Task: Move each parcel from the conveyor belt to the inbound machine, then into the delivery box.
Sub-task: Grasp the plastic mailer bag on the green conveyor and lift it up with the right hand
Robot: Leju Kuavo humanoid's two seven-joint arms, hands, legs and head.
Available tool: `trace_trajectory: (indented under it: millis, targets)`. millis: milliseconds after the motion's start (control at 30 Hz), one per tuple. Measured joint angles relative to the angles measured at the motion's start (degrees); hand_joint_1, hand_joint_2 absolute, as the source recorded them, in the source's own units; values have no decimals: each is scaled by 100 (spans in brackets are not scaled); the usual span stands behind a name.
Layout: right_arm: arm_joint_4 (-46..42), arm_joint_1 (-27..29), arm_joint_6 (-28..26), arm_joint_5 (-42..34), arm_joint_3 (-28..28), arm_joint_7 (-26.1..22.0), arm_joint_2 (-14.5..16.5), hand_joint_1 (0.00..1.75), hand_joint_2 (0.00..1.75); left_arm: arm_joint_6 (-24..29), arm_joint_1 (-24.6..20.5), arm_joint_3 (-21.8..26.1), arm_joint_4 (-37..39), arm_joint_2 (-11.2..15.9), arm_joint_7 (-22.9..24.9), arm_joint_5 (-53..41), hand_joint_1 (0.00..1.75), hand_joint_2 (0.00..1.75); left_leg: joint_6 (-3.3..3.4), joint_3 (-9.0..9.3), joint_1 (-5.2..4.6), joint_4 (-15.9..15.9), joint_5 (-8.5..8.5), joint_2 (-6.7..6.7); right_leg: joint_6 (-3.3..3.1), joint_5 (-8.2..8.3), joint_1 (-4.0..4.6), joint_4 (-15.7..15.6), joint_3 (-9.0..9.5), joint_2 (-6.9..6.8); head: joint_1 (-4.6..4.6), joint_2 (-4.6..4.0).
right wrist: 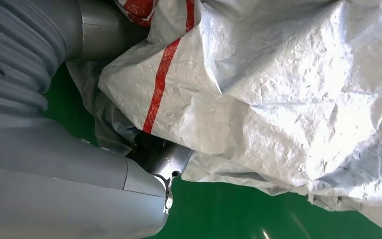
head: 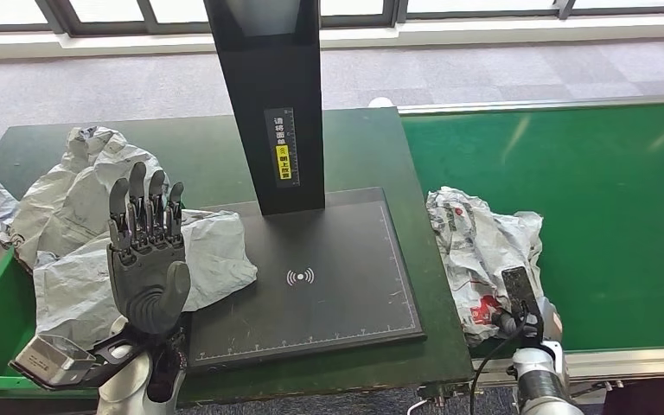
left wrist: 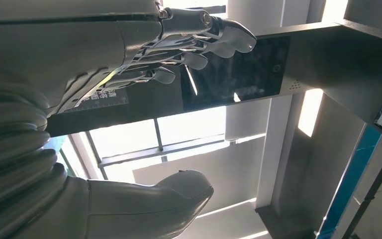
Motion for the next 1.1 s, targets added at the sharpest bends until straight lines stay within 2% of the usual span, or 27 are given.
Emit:
trace_trajectory:
  millis: [100, 167, 267, 367, 500, 600, 700, 867, 1100]
  targets:
    - [-95, 101, -239, -951, -118, -876, 71, 175, 175, -16, 0, 2, 3, -7, -1, -51, 0, 175, 1, -10, 0, 0, 3, -15, 0, 0, -2, 1, -8, -16, 0, 0]
    - [-485, 299, -322, -2143, -158, -1498, 205, 175, 175, -20, -5, 3, 15, -9, -2, -84, 0, 175, 0, -17, -1, 0, 6, -32, 1, -2, -2, 1, -14, -27, 0, 0]
    - [-1705, 821, -594, -3875, 66, -1773, 474, 175, 175, -26, -27, 3, 69, -14, -1, -97, 0, 175, -1, -28, -1, 0, 8, -73, 3, -13, -3, 4, -15, -53, 1, 0]
    - [-3286, 1407, -1118, -4754, 631, -1806, 717, 175, 175, -25, -93, 2, 168, -20, 2, -97, 0, 175, -2, -40, -1, -1, 6, -74, 1, -17, -7, 8, -27, -53, 2, 0]
    - [-5446, 2045, -1576, -4731, 1899, -1826, 915, 175, 175, 22, -204, 1, 338, -22, -2, -106, 0, 175, -5, -50, -1, -4, 1, -50, -1, -19, -12, 12, -45, -31, 2, 0]
    - [-6265, 2262, -1783, -4444, 2835, -1822, 991, 175, 175, 33, -224, 1, 411, -21, -11, -119, 0, 175, -6, -46, -1, -4, 2, -38, -4, -20, -8, 12, -50, -25, 0, 0]
    - [-6752, 2424, -1541, -4486, 3447, -1808, 1033, 175, 175, 3, -229, 1, 453, -21, -11, -137, 0, 175, -4, -53, 0, -4, 4, -51, -5, -21, -9, 14, -49, -40, 0, 0]
    - [-7105, 2451, -976, -4575, 4139, -1807, 1040, 175, 175, -19, -254, 1, 528, -21, 3, -147, 0, 175, -4, -52, 0, -4, 6, -51, -4, -19, -13, 14, -48, -39, 0, 0]
    - [-7118, 2422, -414, -4535, 4726, -1792, 1043, 175, 175, -19, -263, 1, 566, -21, 14, -143, 0, 175, -3, -54, 0, -4, 6, -55, -4, -20, -13, 14, -48, -41, 0, 0]
